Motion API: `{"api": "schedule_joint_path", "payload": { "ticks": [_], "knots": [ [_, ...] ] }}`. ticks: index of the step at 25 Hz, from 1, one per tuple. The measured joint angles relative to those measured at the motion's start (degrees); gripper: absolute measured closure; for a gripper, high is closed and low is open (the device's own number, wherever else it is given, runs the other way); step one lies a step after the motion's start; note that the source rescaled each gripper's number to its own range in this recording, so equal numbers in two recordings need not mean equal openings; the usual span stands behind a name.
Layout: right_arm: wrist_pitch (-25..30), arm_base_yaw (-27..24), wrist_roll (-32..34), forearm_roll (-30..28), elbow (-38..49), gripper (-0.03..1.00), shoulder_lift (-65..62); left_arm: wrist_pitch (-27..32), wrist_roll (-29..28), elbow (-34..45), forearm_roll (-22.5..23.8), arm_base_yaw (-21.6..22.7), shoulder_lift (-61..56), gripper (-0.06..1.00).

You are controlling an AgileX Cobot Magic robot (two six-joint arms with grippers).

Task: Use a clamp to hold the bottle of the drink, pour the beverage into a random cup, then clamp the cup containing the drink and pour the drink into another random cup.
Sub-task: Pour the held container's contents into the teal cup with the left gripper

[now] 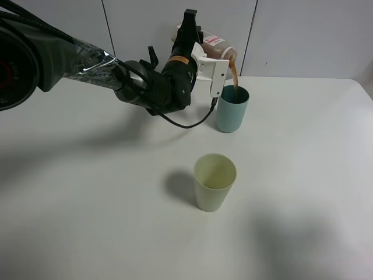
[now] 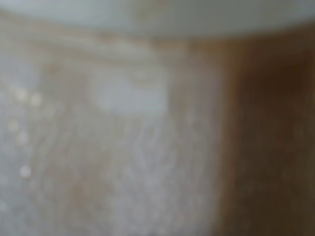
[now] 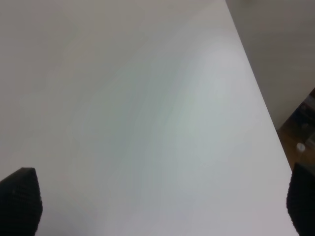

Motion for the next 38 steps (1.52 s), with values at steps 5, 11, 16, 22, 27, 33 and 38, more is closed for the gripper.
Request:
{"api": "schedule_joint_path", "payload": {
  "ticks": [5,11,16,22,27,33,38],
  "knots": [
    [0.0,0.0,0.0,0.0,0.0,-0.03,0.0,0.0,1.2,0.0,0.5,0.0,0.0,0.94],
    [0.0,0.0,0.0,0.0,0.0,-0.03,0.0,0.0,2.1,0.0,1.4,0.0,0.0,0.94],
    [0.0,0.0,0.0,0.0,0.0,-0.03,0.0,-0.4,2.8,0.0,1.6,0.0,0.0,0.94],
    [0.0,0.0,0.0,0.0,0.0,-0.03,0.0,-0.4,4.4,0.0,1.8,0.0,0.0,0.94],
    [0.0,0.0,0.0,0.0,0.0,-0.03,0.0,-0.5,4.4,0.0,1.8,0.0,0.0,0.94],
    [0.0,0.0,0.0,0.0,0.0,-0.03,0.0,-0.9,5.3,0.0,1.8,0.0,0.0,0.94],
    [0.0,0.0,0.0,0.0,0.0,-0.03,0.0,-1.0,6.9,0.0,1.8,0.0,0.0,0.94]
  ]
}}
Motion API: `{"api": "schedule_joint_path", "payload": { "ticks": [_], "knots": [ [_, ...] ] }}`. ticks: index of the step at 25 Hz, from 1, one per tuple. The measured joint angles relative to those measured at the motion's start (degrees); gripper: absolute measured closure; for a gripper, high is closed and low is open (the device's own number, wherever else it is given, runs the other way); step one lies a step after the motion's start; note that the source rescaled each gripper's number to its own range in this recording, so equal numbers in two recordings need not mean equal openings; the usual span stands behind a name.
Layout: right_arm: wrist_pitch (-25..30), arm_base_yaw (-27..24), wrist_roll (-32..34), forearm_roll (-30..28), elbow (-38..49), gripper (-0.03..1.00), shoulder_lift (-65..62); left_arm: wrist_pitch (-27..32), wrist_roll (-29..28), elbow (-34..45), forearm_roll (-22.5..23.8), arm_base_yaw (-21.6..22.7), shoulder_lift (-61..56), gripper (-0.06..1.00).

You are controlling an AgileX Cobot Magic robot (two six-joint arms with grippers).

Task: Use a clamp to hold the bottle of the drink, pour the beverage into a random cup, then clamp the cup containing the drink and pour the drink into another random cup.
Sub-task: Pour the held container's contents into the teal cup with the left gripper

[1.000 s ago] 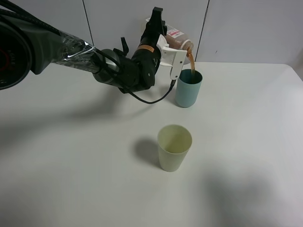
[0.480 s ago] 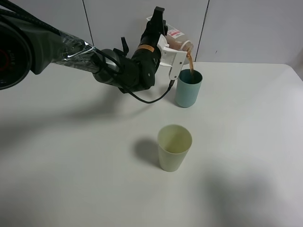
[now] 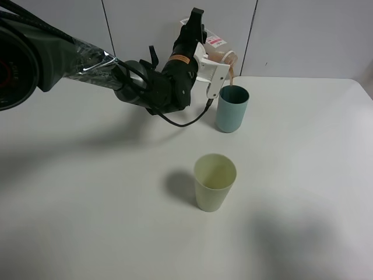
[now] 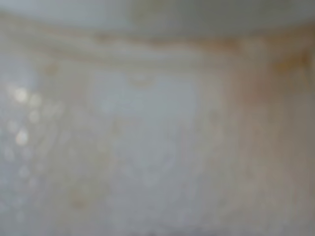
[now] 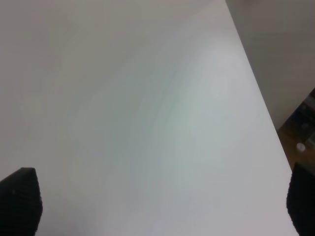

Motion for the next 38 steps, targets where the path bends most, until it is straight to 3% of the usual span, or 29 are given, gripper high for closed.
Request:
{"api": "schedule_joint_path", "payload": {
  "ticks": [14,29,35,38],
  "knots": [
    [0.0,0.0,0.0,0.0,0.0,-0.03,0.0,-1.5,2.9,0.0,2.2,0.0,0.0,0.94],
    [0.0,0.0,0.0,0.0,0.0,-0.03,0.0,-5.4,3.0,0.0,9.6,0.0,0.0,0.94],
    [0.0,0.0,0.0,0.0,0.0,-0.03,0.0,-5.5,2.6,0.0,9.5,0.0,0.0,0.94],
    [0.0,0.0,0.0,0.0,0.0,-0.03,0.0,-5.0,1.0,0.0,6.6,-0.7,0.0,0.94]
  ]
}}
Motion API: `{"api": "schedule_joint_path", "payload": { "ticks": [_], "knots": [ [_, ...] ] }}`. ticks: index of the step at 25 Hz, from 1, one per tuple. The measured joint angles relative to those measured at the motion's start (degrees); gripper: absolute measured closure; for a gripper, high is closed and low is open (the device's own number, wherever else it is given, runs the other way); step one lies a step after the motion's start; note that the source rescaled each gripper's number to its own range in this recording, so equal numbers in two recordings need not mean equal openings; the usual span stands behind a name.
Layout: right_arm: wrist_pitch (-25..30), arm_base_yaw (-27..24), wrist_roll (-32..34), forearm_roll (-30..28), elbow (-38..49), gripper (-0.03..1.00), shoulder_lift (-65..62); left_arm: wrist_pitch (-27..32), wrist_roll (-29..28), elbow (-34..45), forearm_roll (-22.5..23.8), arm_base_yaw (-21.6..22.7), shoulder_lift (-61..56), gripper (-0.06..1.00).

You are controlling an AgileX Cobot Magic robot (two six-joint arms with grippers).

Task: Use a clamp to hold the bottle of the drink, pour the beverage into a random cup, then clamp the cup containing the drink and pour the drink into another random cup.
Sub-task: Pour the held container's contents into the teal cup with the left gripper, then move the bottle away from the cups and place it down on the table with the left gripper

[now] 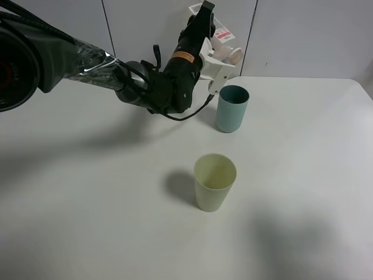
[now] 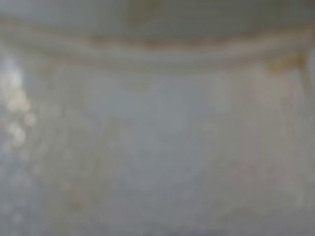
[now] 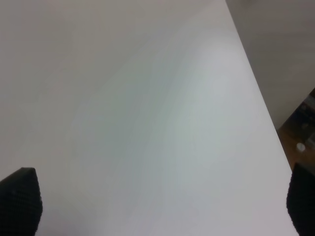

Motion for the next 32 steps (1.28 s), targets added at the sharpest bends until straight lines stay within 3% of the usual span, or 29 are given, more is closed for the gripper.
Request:
{"api": "schedule_joint_path", "payload": {
  "ticks": [10,17,32],
  "knots": [
    [0.0,0.0,0.0,0.0,0.0,-0.03,0.0,15.1,-3.6,0.0,-15.2,-2.7,-2.1,0.94],
    [0.0,0.0,0.0,0.0,0.0,-0.03,0.0,20.6,-3.6,0.0,-23.1,-2.8,-7.2,0.94],
    [0.0,0.0,0.0,0.0,0.0,-0.03,0.0,36.7,-3.6,2.1,-57.2,-0.2,-18.9,0.94]
  ]
}}
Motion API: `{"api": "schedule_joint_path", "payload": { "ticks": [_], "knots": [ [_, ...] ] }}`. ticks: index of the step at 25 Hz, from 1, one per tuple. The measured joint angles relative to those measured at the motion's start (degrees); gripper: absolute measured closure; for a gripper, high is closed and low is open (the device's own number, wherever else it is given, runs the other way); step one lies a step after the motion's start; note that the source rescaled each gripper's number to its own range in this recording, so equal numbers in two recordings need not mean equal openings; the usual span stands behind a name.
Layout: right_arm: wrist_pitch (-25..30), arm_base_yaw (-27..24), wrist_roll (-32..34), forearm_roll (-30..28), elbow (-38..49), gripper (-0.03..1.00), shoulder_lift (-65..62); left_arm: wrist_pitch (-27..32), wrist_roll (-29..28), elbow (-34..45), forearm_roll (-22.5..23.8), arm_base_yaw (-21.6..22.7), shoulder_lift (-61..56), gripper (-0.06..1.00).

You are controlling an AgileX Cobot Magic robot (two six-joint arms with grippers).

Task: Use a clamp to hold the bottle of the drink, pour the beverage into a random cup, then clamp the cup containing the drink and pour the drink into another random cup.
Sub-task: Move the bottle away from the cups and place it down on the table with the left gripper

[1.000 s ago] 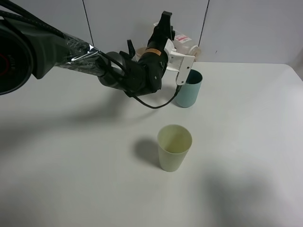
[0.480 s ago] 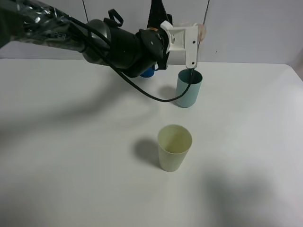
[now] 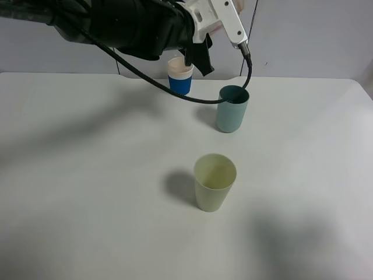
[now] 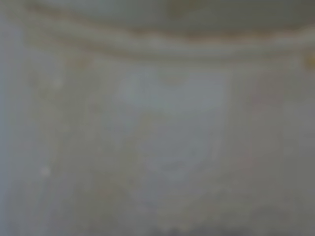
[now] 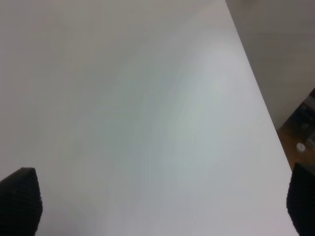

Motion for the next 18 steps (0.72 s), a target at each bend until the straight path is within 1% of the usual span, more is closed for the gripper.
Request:
{"api": "schedule_joint_path", "payload": {
  "ticks": [3,6,8,10,12,13,15,16,18],
  "knots": [
    [0.0,0.0,0.0,0.0,0.0,-0.03,0.0,0.0,0.1,0.6,-6.5,0.3,-1.4,0.94],
    [0.0,0.0,0.0,0.0,0.0,-0.03,0.0,0.9,0.1,1.4,-10.7,0.3,-2.6,0.94],
    [0.0,0.0,0.0,0.0,0.0,-0.03,0.0,3.1,-0.7,2.9,-11.7,0.3,-3.5,0.94],
    [0.0,0.0,0.0,0.0,0.0,-0.03,0.0,6.1,-3.7,5.3,-11.5,0.3,-4.7,0.94],
    [0.0,0.0,0.0,0.0,0.0,-0.03,0.0,9.9,-9.0,8.3,-9.2,0.3,-6.1,0.94],
    [0.0,0.0,0.0,0.0,0.0,-0.03,0.0,11.5,-13.1,9.9,-6.8,0.3,-7.0,0.94],
    [0.0,0.0,0.0,0.0,0.0,-0.03,0.0,15.0,-23.3,12.5,-0.3,0.3,-8.6,0.94],
    [0.0,0.0,0.0,0.0,0.0,-0.03,0.0,16.3,-28.1,13.9,4.2,0.3,-9.5,0.94],
    [0.0,0.0,0.0,0.0,0.0,-0.03,0.0,18.7,-40.7,16.2,15.0,1.1,-11.2,0.94]
  ]
}}
